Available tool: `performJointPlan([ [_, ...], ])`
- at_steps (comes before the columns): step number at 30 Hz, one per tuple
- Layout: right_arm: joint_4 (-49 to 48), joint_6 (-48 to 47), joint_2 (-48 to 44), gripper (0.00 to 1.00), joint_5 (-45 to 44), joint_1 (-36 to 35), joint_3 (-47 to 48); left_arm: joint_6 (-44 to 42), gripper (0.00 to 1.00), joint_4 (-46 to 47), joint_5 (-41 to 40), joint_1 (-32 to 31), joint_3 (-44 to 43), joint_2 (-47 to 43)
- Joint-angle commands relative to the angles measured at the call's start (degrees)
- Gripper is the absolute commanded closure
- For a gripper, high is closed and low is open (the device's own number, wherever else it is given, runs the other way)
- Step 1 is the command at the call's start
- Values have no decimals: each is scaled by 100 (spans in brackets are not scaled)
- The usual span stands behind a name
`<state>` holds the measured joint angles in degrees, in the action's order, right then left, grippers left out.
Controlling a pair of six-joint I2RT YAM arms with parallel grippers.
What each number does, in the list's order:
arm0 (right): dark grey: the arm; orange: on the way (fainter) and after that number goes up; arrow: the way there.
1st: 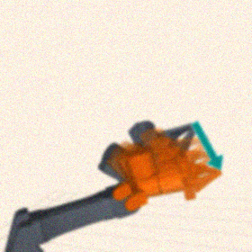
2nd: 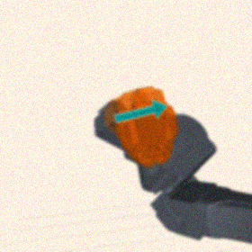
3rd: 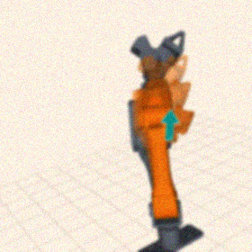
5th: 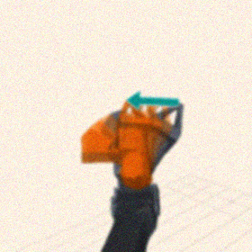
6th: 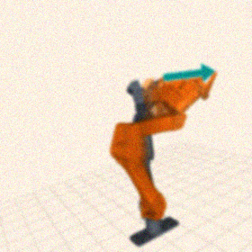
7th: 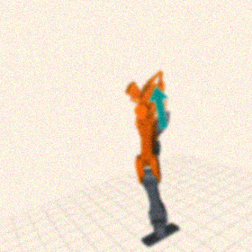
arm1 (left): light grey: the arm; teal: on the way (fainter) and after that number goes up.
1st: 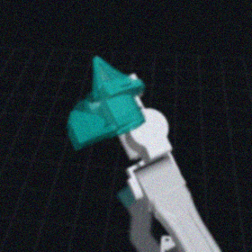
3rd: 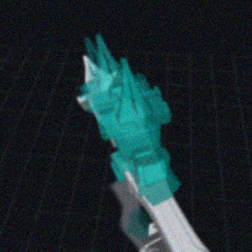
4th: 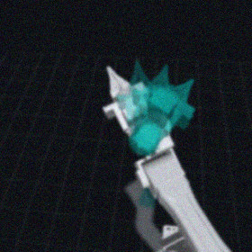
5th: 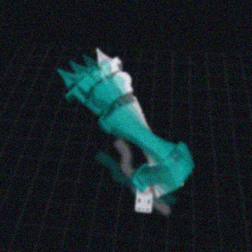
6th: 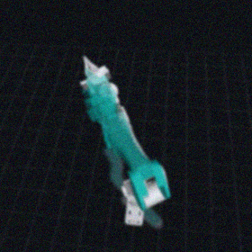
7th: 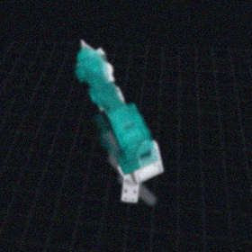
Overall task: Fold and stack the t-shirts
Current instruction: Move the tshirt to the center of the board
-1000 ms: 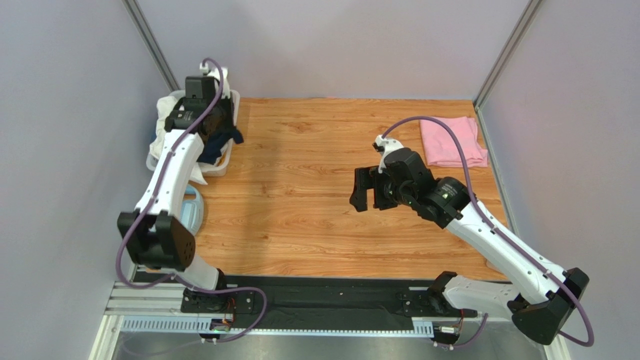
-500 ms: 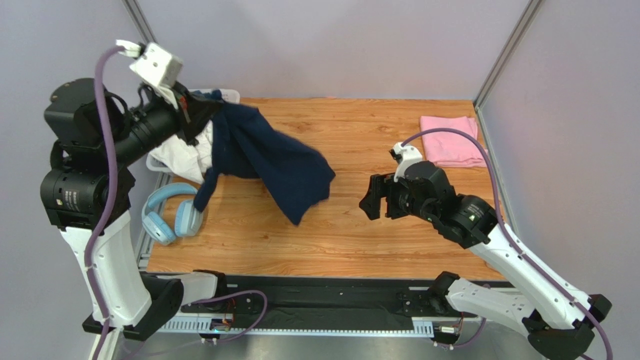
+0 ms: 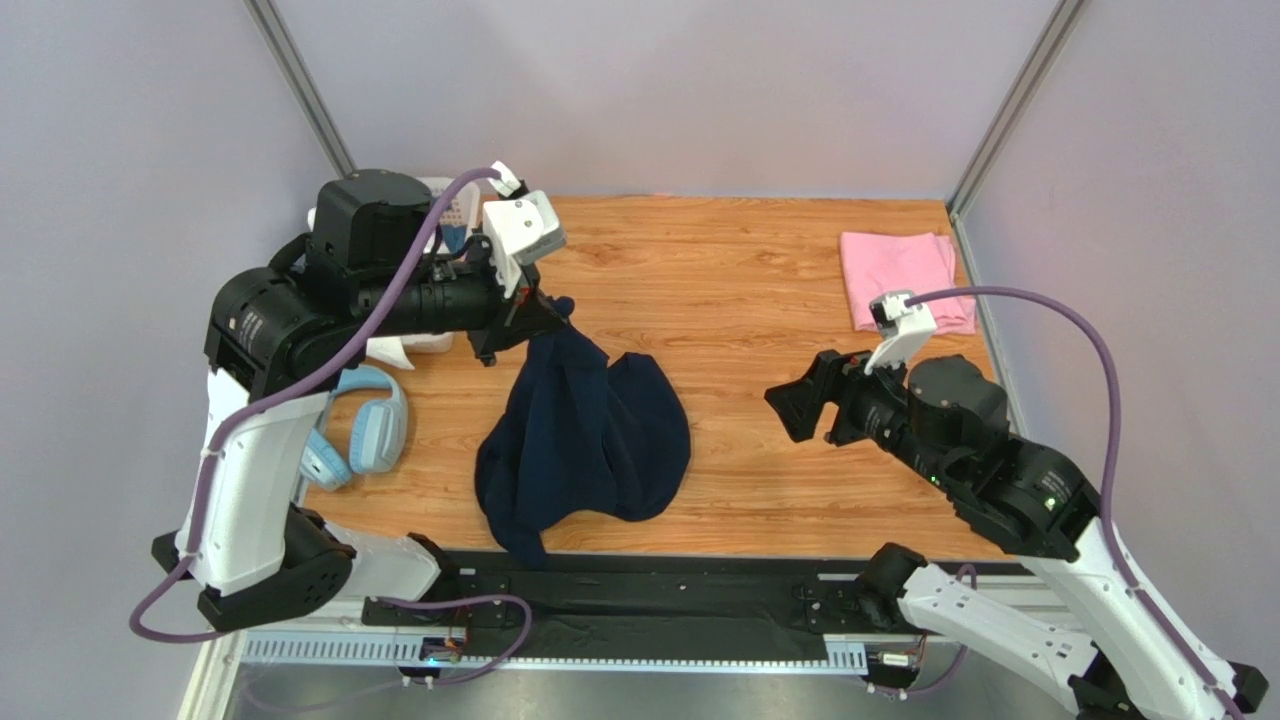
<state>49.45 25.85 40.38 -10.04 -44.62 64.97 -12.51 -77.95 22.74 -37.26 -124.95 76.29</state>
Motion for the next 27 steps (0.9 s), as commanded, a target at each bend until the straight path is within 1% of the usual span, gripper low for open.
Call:
performJointPlan([
  [1,-111,-106,-144,23,20,-38,69,117,100,210,-297,-159,-433,271],
  [2,-120,-115,-162,24,55,-38,60,144,100,219,-314,-159,-808,507],
  [4,-129,-141,-171,25,160,-47,42,196,100,263,-489,-229,-1249,746],
  [5,-129,-150,-197,25,195,-38,33,231,100,289,-568,-264,-1687,938],
  [8,-155,-229,-189,25,380,-38,-19,206,100,395,-771,-545,-2121,1107],
  [9,-172,-264,-188,25,572,-38,-46,179,100,404,-858,-676,-2113,1116],
  [10,-225,-299,-188,25,739,-38,-124,162,100,395,-998,-991,-2061,1116],
  [11,-365,-360,-171,25,915,-38,-168,118,100,377,-1052,-1142,-1869,1107],
  [12,-444,-378,-162,25,1317,-38,-221,100,100,369,-1079,-1274,-1745,1116],
  [13,-619,-379,-145,25,1451,-38,-300,74,100,342,-1201,-1502,-1648,1151],
  [15,-752,-387,-40,24,1662,-90,-344,65,100,342,-1281,-1644,-1498,1282],
  [16,-857,-405,13,24,1698,-134,-353,100,100,351,-1272,-1662,-1506,1326],
  [20,-1034,-554,400,23,1611,-476,-292,126,100,482,-1377,-1662,-2067,1581],
  [23,-1078,-703,751,23,1200,-933,-108,48,100,605,-1614,-1662,-2315,1635],
  [26,-1087,-765,971,24,1014,-987,-46,-93,100,929,-1808,-1662,-2604,1565],
  [27,-1087,-757,980,24,1013,-996,-46,-163,100,1035,-2009,-1662,-2701,1529],
])
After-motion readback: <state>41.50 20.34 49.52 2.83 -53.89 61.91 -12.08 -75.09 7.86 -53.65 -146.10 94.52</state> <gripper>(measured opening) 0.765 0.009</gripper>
